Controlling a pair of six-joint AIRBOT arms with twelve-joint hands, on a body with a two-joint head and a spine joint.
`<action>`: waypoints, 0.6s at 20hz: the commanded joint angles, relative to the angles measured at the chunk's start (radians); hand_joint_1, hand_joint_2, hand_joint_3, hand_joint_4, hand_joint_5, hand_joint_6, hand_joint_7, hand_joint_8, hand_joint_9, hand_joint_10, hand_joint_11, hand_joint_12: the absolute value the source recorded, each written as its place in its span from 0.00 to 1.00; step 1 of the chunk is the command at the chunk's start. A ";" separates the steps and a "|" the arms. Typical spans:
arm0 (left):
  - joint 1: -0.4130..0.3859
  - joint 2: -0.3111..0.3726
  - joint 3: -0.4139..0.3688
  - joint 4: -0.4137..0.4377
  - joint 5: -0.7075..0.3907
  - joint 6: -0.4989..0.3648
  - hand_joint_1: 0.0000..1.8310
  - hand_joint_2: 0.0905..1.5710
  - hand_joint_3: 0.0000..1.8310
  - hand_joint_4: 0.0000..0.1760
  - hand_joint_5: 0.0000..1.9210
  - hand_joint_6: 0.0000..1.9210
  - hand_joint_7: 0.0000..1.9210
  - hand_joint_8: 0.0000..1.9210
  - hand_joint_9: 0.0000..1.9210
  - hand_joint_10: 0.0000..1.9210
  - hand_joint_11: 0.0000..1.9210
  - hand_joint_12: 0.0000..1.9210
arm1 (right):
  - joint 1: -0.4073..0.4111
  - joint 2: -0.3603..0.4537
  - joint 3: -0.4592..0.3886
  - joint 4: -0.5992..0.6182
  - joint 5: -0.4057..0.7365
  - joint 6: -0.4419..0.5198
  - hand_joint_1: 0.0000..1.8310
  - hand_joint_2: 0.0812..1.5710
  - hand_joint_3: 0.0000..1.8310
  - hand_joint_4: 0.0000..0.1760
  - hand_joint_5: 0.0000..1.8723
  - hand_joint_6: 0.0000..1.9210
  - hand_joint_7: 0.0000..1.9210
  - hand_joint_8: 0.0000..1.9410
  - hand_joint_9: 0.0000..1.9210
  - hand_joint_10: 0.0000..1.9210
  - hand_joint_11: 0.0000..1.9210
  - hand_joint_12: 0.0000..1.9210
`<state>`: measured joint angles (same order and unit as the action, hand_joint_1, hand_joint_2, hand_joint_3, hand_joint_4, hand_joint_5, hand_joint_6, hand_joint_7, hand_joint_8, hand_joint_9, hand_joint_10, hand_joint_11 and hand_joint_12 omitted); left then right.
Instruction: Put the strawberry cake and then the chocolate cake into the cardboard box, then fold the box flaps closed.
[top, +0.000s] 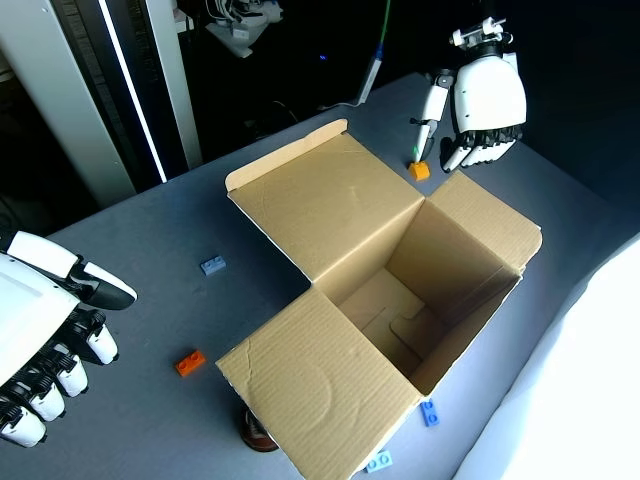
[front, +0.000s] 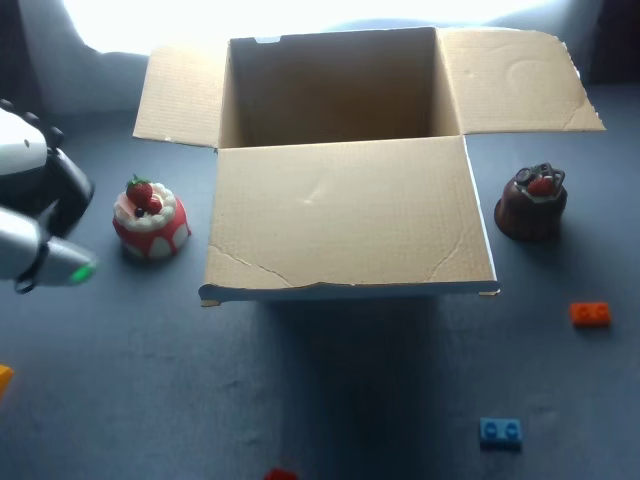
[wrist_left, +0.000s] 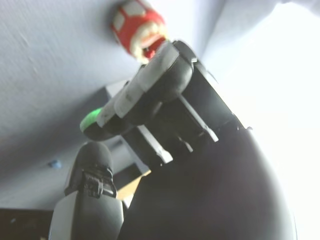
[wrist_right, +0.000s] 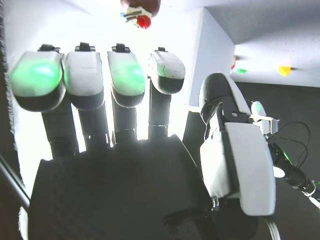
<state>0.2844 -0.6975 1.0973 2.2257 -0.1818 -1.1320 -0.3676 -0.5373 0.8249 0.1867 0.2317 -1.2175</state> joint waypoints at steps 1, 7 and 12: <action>-0.008 0.004 0.008 -0.008 0.068 -0.001 0.21 0.72 0.00 0.22 0.18 0.02 0.12 0.00 0.14 0.02 0.00 0.46 | 0.004 0.012 0.005 0.001 0.103 -0.007 0.06 0.71 0.01 0.00 0.10 0.01 0.10 0.00 0.10 0.01 0.00 0.32; -0.008 0.002 0.012 0.007 0.067 -0.001 0.18 0.71 0.00 0.22 0.08 0.00 0.06 0.00 0.08 0.00 0.00 0.34 | 0.004 0.012 0.005 0.002 0.097 -0.007 0.03 0.71 0.00 0.00 0.09 0.00 0.07 0.00 0.09 0.00 0.00 0.27; -0.019 -0.044 0.033 -0.024 0.097 -0.001 0.29 0.62 0.00 0.27 0.01 0.00 0.01 0.00 0.04 0.00 0.00 0.27 | 0.004 0.011 0.005 0.002 0.099 -0.007 0.12 0.66 0.00 0.00 0.08 0.00 0.08 0.00 0.08 0.00 0.00 0.27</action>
<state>0.2783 -0.7517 1.1240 2.2089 -0.1596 -1.1324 -0.3676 -0.5396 0.8249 0.1871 0.2272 -1.2179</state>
